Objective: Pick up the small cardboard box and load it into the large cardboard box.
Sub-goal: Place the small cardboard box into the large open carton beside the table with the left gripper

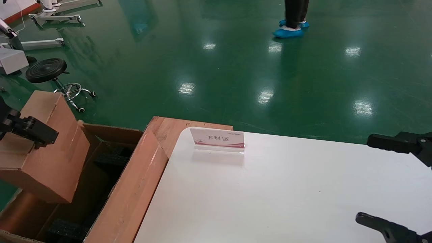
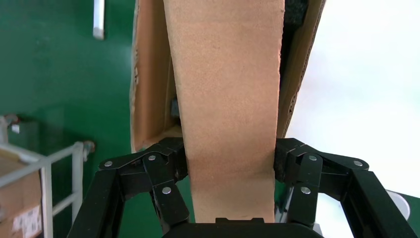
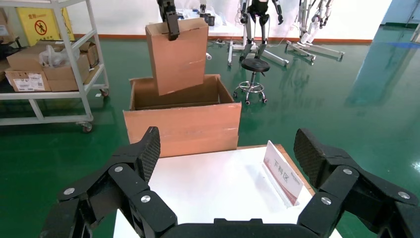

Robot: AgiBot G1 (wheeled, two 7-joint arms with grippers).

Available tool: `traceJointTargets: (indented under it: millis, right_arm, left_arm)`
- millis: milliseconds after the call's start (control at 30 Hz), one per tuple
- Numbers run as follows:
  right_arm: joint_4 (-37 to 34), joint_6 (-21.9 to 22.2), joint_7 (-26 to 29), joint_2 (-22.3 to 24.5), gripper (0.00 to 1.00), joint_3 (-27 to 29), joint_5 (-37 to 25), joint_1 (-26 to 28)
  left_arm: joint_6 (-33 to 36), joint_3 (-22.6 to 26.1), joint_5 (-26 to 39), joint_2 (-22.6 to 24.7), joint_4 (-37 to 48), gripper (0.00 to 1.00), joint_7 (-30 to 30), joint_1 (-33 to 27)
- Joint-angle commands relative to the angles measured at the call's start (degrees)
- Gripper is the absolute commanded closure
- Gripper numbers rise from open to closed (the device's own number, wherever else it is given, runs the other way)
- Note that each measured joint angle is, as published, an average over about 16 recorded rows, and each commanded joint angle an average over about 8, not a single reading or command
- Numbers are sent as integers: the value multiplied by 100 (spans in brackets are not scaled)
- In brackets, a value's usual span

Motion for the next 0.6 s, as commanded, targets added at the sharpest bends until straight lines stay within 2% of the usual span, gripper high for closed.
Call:
traceJointTargets:
  millis: [33,267,600]
  right_arm:
    - [0,0,0,0,0,-1,0,0]
    - [0,1,-1,1,0,-3,2,1]
    - [0,3,-3,2,0,-6,4,1]
  left_arm:
    - [-1,-112,103,-164,-34,100,67,6]
    - [34,-329,211,-584,-175,100,65,46]
    - [42,-275,155,-938,-275,100,25,76]
